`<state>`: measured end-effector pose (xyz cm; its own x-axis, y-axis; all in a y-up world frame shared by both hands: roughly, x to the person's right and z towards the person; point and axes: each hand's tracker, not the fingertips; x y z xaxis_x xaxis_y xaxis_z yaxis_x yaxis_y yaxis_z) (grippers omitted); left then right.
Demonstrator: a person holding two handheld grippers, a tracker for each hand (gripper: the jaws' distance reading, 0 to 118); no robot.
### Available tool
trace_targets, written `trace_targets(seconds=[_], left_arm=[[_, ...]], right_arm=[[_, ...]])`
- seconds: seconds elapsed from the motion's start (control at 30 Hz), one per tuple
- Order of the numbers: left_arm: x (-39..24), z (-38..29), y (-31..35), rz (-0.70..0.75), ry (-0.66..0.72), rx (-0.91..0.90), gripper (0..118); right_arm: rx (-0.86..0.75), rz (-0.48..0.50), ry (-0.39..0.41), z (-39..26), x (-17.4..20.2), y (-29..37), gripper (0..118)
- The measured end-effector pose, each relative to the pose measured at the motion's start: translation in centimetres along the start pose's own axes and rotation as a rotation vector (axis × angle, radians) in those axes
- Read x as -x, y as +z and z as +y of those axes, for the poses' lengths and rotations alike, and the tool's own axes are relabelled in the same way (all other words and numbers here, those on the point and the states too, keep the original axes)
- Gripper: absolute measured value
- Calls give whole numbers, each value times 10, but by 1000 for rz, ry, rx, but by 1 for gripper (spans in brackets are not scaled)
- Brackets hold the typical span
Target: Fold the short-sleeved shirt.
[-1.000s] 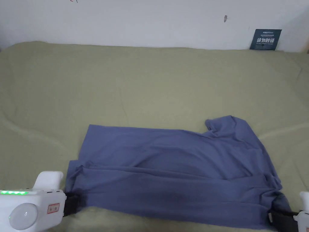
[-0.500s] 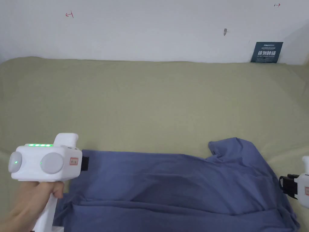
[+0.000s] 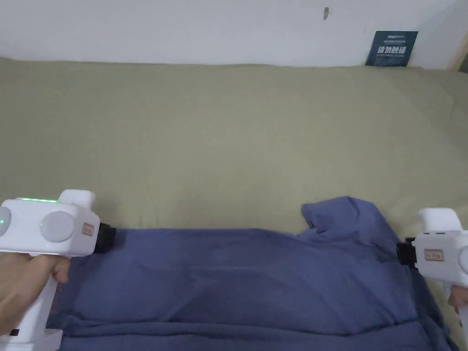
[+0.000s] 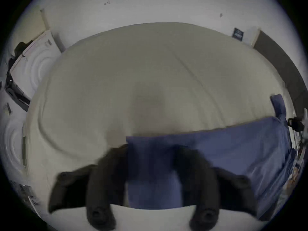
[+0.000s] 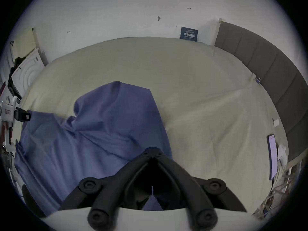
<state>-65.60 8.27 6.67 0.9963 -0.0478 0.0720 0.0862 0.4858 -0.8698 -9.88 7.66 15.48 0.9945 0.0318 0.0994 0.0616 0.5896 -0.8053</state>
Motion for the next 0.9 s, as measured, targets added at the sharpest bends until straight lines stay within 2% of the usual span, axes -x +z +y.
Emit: trace_targets(seconds=[0.03,0.07,0.1,0.13,0.17,0.2,0.23,0.27,0.33,0.37,0.4,0.43,0.57,0.6,0.77,0.9], left_arm=[[-3,-1,2,46,-49,-29,14],[-4,-1,3,22,-52,-32,5],[-4,-2,2,20,-30,-20,5],[-3,-2,1,25,-22,-23,5],[1,-1,-3,20,-19,-20,5],[2,-2,-5,19,-13,-19,5],[3,-3,-5,15,-3,-16,5],[3,-4,-5,14,6,-19,5],[4,-4,-4,10,21,-24,5],[5,-5,-4,8,28,-25,5],[8,-4,-3,4,33,-26,5],[10,-4,-1,-1,41,-31,5],[15,-7,19,-14,50,-54,5],[18,-9,27,-18,54,-70,5],[28,-34,79,-40,45,-135,5],[37,-69,122,-58,53,-185,5]], right_arm=[[8,6,-3,1,0,-3,13],[21,5,-9,6,-4,-10,65],[36,6,-23,8,-4,-14,107],[77,23,-35,8,-5,-21,117],[90,29,-28,8,-4,-25,107],[68,31,-11,7,-3,-32,103],[82,-22,-7,6,-1,-39,102],[91,-31,-1,5,0,-45,98],[105,-10,-10,13,-7,-45,79],[99,11,-27,14,-9,-42,48],[79,3,-24,16,-9,-34,6],[38,29,-7,17,-9,-25,2],[5,74,19,15,-5,8,2],[-14,53,9,13,-5,20,2],[-86,82,-12,4,-11,76,2],[-134,94,-23,-27,-13,127,2]])
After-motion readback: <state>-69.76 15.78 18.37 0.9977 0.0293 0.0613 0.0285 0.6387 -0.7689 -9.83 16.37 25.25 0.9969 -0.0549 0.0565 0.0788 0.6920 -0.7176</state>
